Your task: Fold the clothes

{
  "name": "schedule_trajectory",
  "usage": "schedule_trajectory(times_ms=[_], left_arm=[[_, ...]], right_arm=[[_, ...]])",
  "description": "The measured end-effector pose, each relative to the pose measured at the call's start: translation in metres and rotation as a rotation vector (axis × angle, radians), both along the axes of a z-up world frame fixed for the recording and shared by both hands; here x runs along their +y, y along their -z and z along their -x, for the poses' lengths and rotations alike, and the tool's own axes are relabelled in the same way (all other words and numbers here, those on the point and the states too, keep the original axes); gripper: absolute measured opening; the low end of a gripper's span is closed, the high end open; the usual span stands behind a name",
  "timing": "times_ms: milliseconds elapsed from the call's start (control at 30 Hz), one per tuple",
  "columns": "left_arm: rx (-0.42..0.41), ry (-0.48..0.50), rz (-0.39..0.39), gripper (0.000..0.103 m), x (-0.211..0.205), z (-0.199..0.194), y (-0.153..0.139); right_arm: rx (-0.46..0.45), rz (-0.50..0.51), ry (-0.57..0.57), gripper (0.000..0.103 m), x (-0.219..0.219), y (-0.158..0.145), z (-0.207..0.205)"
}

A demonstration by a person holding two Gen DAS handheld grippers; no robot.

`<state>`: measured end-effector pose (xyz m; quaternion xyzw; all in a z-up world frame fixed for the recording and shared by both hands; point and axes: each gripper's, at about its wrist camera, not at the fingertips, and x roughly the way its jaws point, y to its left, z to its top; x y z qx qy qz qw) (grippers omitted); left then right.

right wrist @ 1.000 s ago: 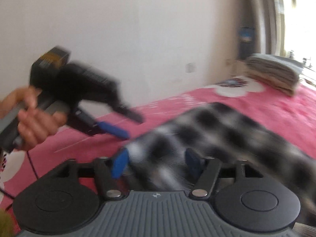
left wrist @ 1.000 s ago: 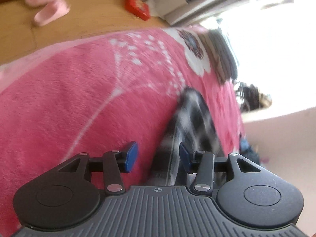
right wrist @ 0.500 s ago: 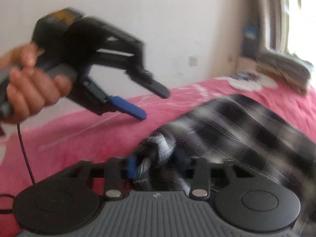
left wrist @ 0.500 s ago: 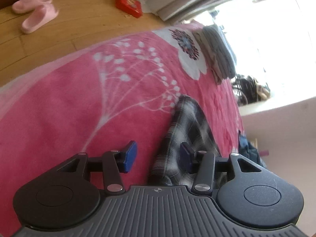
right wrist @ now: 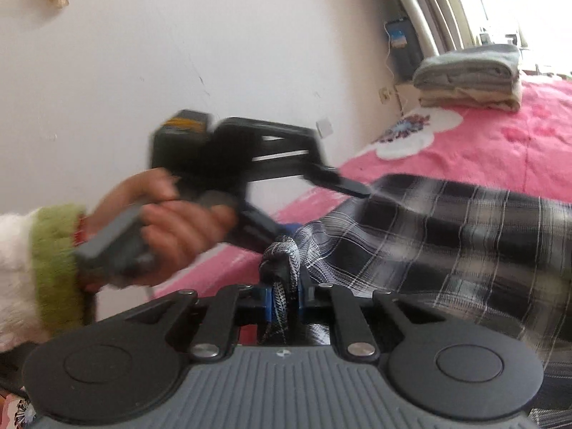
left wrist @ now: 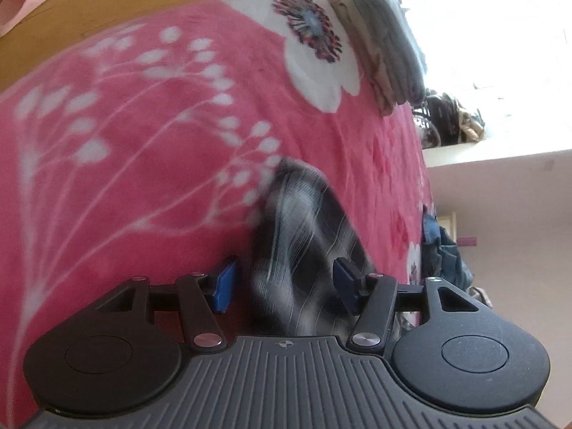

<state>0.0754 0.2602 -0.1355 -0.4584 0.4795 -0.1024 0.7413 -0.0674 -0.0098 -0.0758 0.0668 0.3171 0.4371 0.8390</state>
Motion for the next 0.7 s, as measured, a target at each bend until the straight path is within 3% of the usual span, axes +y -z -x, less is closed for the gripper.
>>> schedule_trajectory(times_ms=[67,200,300,467,700], left_arm=[[-0.008,-0.004,-0.025,0.047,-0.004,-0.012,-0.002],[0.002,-0.013,-0.039,0.022,-0.013,-0.033,0.002],[0.009,-0.034,-0.084,0.009,-0.023,-0.038,-0.003],[-0.051,-0.036,-0.111,0.008,-0.054,-0.037,-0.040],[-0.207,0.122,-0.159,0.008,-0.155,-0.051,-0.116]], right_arm=[[0.002,-0.016,0.004,0.014,-0.002,-0.003,0.000],[0.001,-0.049,0.029,0.014,-0.013,-0.011,0.001],[-0.007,-0.063,0.064,0.014,-0.025,-0.019,0.005],[-0.031,-0.103,0.169,0.014,-0.060,-0.039,0.014],[-0.069,-0.184,0.390,0.014,-0.137,-0.068,0.033]])
